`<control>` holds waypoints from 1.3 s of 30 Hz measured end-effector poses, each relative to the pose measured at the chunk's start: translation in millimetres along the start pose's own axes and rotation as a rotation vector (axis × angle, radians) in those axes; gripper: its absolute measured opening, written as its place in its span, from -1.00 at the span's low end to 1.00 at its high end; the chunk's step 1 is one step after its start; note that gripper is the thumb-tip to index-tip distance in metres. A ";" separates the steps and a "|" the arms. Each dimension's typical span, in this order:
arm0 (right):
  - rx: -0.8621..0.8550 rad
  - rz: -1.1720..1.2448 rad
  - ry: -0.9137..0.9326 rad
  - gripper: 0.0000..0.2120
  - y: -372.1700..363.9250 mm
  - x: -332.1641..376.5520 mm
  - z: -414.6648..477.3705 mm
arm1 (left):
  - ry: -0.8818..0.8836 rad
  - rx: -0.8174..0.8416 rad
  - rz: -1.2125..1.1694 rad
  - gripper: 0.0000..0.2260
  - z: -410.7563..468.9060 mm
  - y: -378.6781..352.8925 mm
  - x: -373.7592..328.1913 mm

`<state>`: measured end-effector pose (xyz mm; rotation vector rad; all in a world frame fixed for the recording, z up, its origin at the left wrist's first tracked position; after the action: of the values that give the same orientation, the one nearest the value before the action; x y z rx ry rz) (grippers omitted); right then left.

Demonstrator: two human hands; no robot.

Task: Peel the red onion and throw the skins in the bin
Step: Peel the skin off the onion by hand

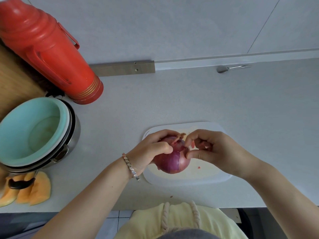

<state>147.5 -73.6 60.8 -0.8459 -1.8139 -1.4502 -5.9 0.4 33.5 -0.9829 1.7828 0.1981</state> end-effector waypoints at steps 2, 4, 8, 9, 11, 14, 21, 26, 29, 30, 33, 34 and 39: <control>0.015 -0.043 -0.009 -0.87 1.3 0.0 1.8 | 0.001 0.008 0.014 -0.60 0.2 -0.8 -0.4; 0.016 -0.092 -0.001 -0.84 2.5 0.8 3.6 | 0.005 0.013 0.035 -0.60 -0.1 -1.4 -0.4; 0.038 -0.192 0.063 -0.74 2.7 2.9 5.4 | 0.009 0.028 0.052 -0.58 -0.9 -2.1 -0.4; 0.043 -0.232 0.090 -0.76 1.9 3.4 5.3 | 0.010 0.032 0.059 -0.57 -0.5 -1.8 -0.4; 0.055 -0.285 0.126 -0.89 -0.9 2.5 5.5 | 0.019 0.043 0.086 -0.56 0.0 -0.8 -0.3; 0.050 -0.309 0.160 -0.89 -4.0 0.8 4.0 | 0.039 0.040 0.093 -0.54 0.3 1.8 1.0; -0.128 -0.164 0.141 -0.80 -4.5 -1.9 -8.5 | 0.057 -0.101 -0.133 -0.59 0.7 9.9 8.9; -0.210 0.122 -0.026 -0.81 -4.1 0.1 -4.2 | 0.060 -0.117 -0.180 -0.58 0.6 7.3 10.2; -0.204 0.286 -0.081 -0.80 -8.3 0.8 0.5 | 0.060 -0.110 -0.153 -0.58 0.6 4.5 9.0; -0.200 0.314 -0.098 -0.77 -9.4 -0.8 1.0 | 0.060 -0.109 -0.144 -0.58 0.6 4.1 8.4; -0.149 0.413 -0.186 -0.59 -12.8 -8.6 2.2 | 0.062 -0.114 -0.124 -0.56 -0.1 4.0 5.5; -0.126 0.452 -0.215 -0.61 -13.9 -9.5 2.3 | 0.061 -0.116 -0.108 -0.54 -0.3 3.9 4.4; -0.121 0.429 -0.150 -0.90 -12.8 -4.5 -3.3 | 0.070 -0.107 -0.072 -0.54 0.3 2.0 0.7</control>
<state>140.0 -79.4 50.6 -1.3426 -1.5326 -1.2501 -7.1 1.5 32.1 -1.1410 1.8123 0.2173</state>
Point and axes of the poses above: each hand's wrist, its own z-axis towards the middle knuckle, its own y-axis out of the back of the hand, x = y × z, the point moved 3 cm from there along z, towards the middle knuckle, and after that the axes turned 15 degrees about -z, right-handed, at the moved point
